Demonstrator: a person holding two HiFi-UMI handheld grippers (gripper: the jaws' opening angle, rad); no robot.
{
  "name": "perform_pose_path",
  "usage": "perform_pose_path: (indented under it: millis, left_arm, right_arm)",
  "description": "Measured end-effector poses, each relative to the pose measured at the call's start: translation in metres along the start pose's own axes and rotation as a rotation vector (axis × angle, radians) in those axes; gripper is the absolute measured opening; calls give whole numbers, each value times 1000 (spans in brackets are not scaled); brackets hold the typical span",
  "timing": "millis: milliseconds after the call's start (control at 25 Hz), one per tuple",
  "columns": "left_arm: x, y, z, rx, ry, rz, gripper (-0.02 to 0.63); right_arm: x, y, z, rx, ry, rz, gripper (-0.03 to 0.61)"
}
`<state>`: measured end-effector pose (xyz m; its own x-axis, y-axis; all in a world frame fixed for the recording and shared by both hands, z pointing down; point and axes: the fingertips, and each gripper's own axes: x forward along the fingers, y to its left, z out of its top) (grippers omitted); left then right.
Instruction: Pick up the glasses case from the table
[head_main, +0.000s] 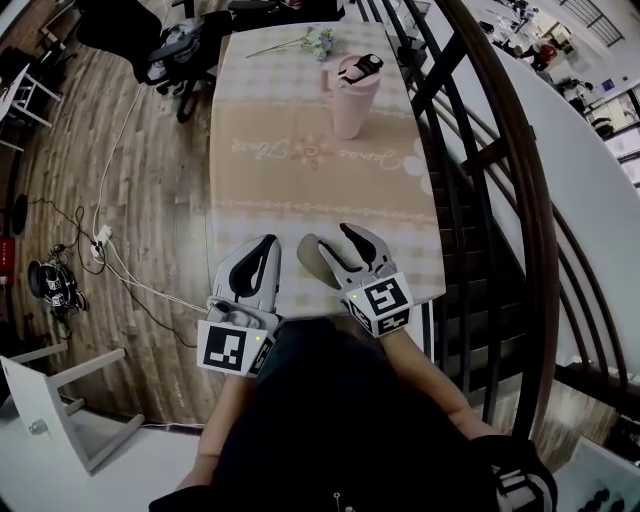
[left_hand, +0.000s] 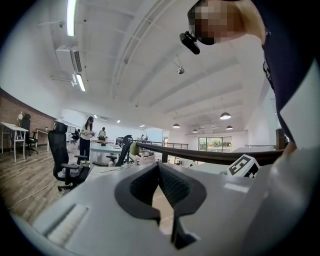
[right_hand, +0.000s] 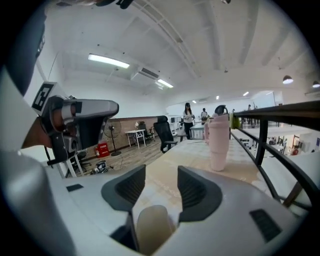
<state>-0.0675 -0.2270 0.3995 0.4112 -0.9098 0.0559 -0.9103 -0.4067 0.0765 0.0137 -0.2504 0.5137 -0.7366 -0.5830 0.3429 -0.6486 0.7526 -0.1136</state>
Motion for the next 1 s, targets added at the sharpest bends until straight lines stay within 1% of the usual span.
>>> perform_pose_path:
  millis: [120,240,440,560,800,1000]
  left_arm:
    - [1,3,-3,-11,23,-12,11]
    - [3,6,-10,2,54,-24,11]
    - [5,10,-33,9,116,-45,11]
    - [5,8,-48,10,154,-78,11]
    - [7,6,-72,-46,208,-120,11]
    - [9,8,-80,-82,224,-134,11]
  right_arm:
    - [4,2,-11,20,36,8,172]
    - [8,5,-23,39,71,28,179]
    - [10,5,-41,60,119,20,187]
    - [9,6,-53,62,159,22,196]
    - [13,8,-76,36,242,35,216]
    - [18,8,-93,35,308,48,232]
